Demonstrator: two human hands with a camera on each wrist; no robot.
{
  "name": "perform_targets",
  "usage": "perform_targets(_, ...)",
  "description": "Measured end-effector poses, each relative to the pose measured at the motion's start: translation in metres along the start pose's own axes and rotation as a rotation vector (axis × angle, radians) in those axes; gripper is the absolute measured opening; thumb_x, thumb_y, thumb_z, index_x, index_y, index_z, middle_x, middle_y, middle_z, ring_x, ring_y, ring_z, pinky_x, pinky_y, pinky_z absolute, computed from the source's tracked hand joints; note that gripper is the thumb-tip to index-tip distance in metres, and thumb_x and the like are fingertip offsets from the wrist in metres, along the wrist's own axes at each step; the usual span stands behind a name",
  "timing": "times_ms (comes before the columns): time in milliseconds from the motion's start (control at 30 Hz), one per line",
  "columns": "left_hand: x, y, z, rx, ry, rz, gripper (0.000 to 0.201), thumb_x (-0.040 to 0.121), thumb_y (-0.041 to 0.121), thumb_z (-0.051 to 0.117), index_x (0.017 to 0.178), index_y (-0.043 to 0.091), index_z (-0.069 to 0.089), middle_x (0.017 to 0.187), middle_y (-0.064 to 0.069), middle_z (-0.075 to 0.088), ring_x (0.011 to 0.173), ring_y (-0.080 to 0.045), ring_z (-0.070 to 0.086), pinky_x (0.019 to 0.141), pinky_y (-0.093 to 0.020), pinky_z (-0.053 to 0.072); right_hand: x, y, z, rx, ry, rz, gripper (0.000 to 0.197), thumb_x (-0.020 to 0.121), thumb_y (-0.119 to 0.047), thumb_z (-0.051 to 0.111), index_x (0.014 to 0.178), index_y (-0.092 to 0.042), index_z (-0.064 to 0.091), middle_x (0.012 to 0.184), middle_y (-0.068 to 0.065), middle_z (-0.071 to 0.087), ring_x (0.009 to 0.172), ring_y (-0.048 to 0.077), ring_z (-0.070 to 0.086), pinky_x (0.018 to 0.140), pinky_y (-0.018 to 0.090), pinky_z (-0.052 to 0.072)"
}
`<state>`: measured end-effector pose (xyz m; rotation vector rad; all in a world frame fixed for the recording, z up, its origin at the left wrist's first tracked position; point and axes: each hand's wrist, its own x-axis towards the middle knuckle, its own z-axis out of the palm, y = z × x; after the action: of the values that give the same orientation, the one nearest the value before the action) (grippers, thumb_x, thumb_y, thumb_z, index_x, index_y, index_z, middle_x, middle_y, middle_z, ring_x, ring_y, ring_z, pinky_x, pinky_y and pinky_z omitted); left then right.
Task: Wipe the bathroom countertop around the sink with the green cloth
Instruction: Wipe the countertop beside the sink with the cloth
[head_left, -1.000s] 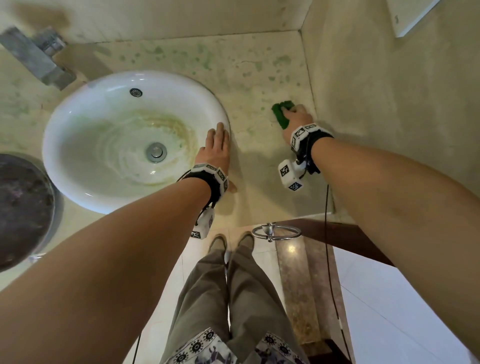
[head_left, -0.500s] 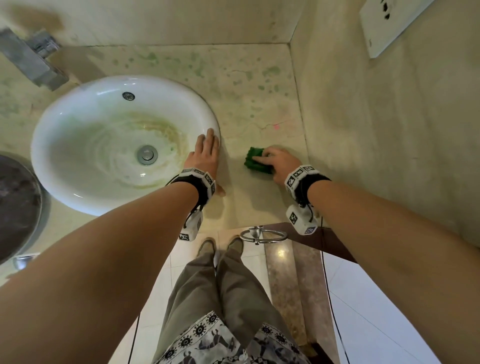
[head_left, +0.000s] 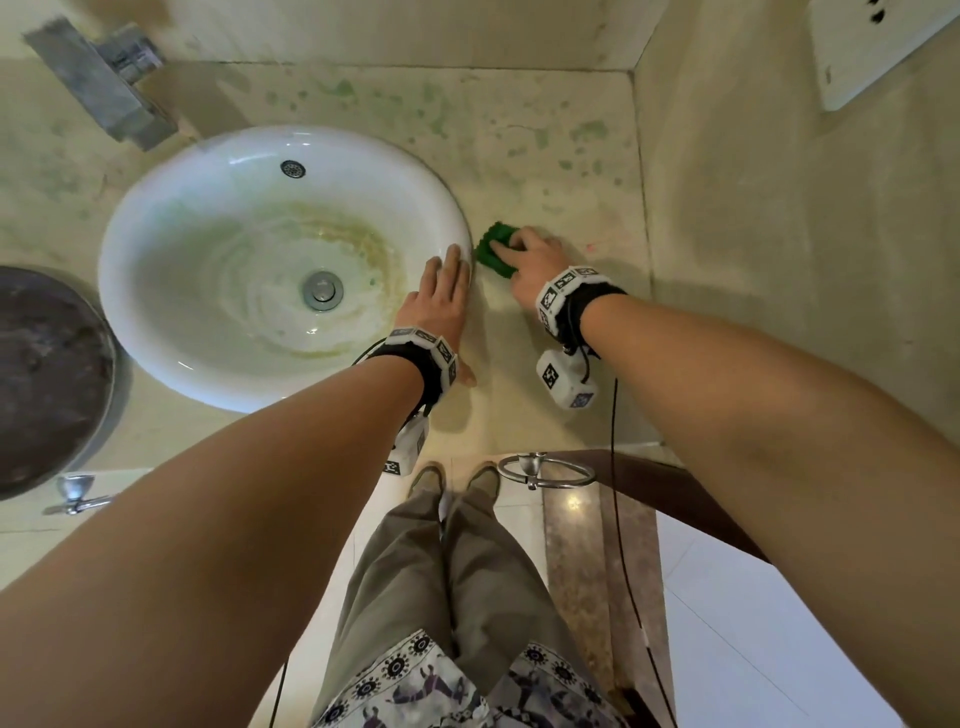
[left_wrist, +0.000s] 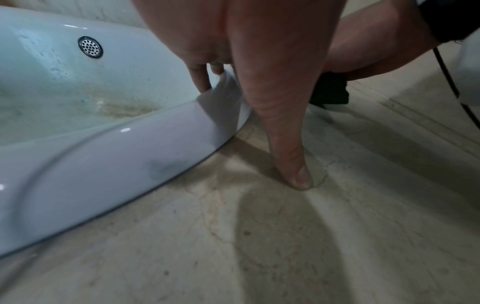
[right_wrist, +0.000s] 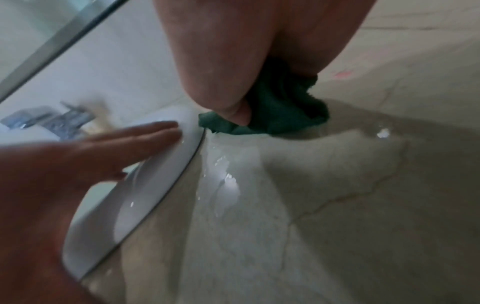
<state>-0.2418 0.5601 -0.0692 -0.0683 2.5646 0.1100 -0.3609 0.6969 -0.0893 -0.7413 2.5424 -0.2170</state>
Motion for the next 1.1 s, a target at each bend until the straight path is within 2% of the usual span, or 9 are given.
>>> perform_targets(100, -0.001, 0.002, -0.001, 0.007, -0.004, -0.014, 0.157, 0.047, 0.057, 0.088, 0.152, 0.005, -0.017, 0.159, -0.01, -0.025, 0.149, -0.033, -0.01, 0.118, -0.043, 0.025, -0.007, -0.004, 0.006, -0.09, -0.015, -0.145, 0.05, 0.094, -0.024, 0.043, 0.143, -0.037, 0.042, 0.142, -0.003, 0.039, 0.124, 0.032, 0.035, 0.107, 0.033, 0.027)
perform_targets(200, -0.003, 0.005, -0.004, -0.001, -0.014, -0.023, 0.156, 0.048, 0.054, 0.089, 0.151, 0.004, -0.017, 0.159, -0.011, -0.025, 0.148, -0.034, -0.009, 0.117, -0.044, 0.025, -0.017, 0.002, 0.013, -0.133, -0.052, -0.223, 0.048, 0.095, -0.02, 0.043, 0.139, -0.04, 0.046, 0.141, -0.005, 0.042, 0.128, 0.029, 0.034, 0.111, 0.035, 0.026)
perform_targets(367, -0.005, 0.012, -0.01, 0.017, -0.035, -0.05, 0.154, 0.049, 0.049, 0.091, 0.151, 0.001, -0.015, 0.158, -0.014, -0.025, 0.148, -0.036, -0.009, 0.117, -0.045, 0.026, -0.044, 0.012, 0.025, -0.057, -0.152, -0.148, 0.045, 0.084, -0.041, 0.034, 0.126, -0.042, 0.053, 0.125, -0.003, 0.049, 0.119, 0.025, 0.041, 0.103, 0.035, 0.036)
perform_targets(533, -0.007, 0.016, -0.01, 0.034, -0.019, -0.074, 0.147, 0.058, 0.039, 0.091, 0.151, 0.002, -0.015, 0.158, -0.014, -0.026, 0.148, -0.036, -0.009, 0.115, -0.045, 0.028, -0.087, 0.029, 0.032, -0.009, -0.18, -0.189, 0.06, 0.092, -0.002, 0.042, 0.134, -0.044, 0.051, 0.137, -0.002, 0.045, 0.12, 0.026, 0.037, 0.102, 0.031, 0.03)
perform_targets(633, -0.008, 0.015, -0.009, 0.059, -0.027, -0.069, 0.153, 0.053, 0.043, 0.093, 0.151, 0.001, -0.016, 0.157, -0.016, -0.025, 0.148, -0.036, -0.008, 0.114, -0.043, 0.028, -0.111, 0.036, 0.037, 0.002, -0.181, -0.166, 0.059, 0.092, -0.001, 0.043, 0.135, -0.04, 0.052, 0.138, -0.003, 0.044, 0.116, 0.025, 0.04, 0.099, 0.032, 0.034)
perform_targets(800, -0.007, 0.014, -0.008, 0.064, 0.007, -0.057, 0.139, 0.066, 0.039, 0.087, 0.151, 0.0, -0.015, 0.157, -0.016, -0.025, 0.148, -0.037, -0.007, 0.113, -0.041, 0.03, -0.12, 0.038, 0.028, 0.184, -0.175, 0.04, 0.047, 0.087, -0.004, 0.055, 0.127, -0.028, 0.062, 0.122, 0.001, 0.059, 0.11, 0.024, 0.056, 0.098, 0.033, 0.044)
perform_targets(900, -0.006, 0.013, -0.006, 0.07, 0.023, -0.047, 0.132, 0.071, 0.036, 0.084, 0.151, 0.0, -0.013, 0.158, -0.016, -0.024, 0.148, -0.037, -0.006, 0.112, -0.04, 0.032, -0.119, 0.046, 0.013, 0.342, 0.043, 0.207, 0.057, 0.085, 0.004, 0.049, 0.132, -0.027, 0.058, 0.123, 0.005, 0.058, 0.11, 0.026, 0.055, 0.101, 0.035, 0.044)
perform_targets(1000, -0.003, 0.012, -0.002, 0.059, 0.05, -0.056, 0.122, 0.077, 0.032, 0.08, 0.152, 0.0, -0.011, 0.158, -0.015, -0.023, 0.148, -0.036, -0.005, 0.111, -0.04, 0.034, -0.115, 0.062, 0.003, 0.347, 0.304, 0.41, 0.053, 0.086, -0.003, 0.053, 0.132, -0.029, 0.058, 0.12, 0.008, 0.055, 0.109, 0.031, 0.056, 0.099, 0.031, 0.043)
perform_targets(1100, 0.0, 0.011, -0.002, 0.064, 0.031, -0.049, 0.129, 0.073, 0.038, 0.082, 0.152, 0.0, -0.012, 0.158, -0.015, -0.023, 0.148, -0.036, -0.005, 0.11, -0.04, 0.035, -0.109, 0.066, 0.005, 0.23, 0.231, 0.581, 0.059, 0.086, -0.006, 0.054, 0.141, -0.025, 0.047, 0.133, 0.011, 0.044, 0.118, 0.036, 0.049, 0.106, 0.041, 0.041)
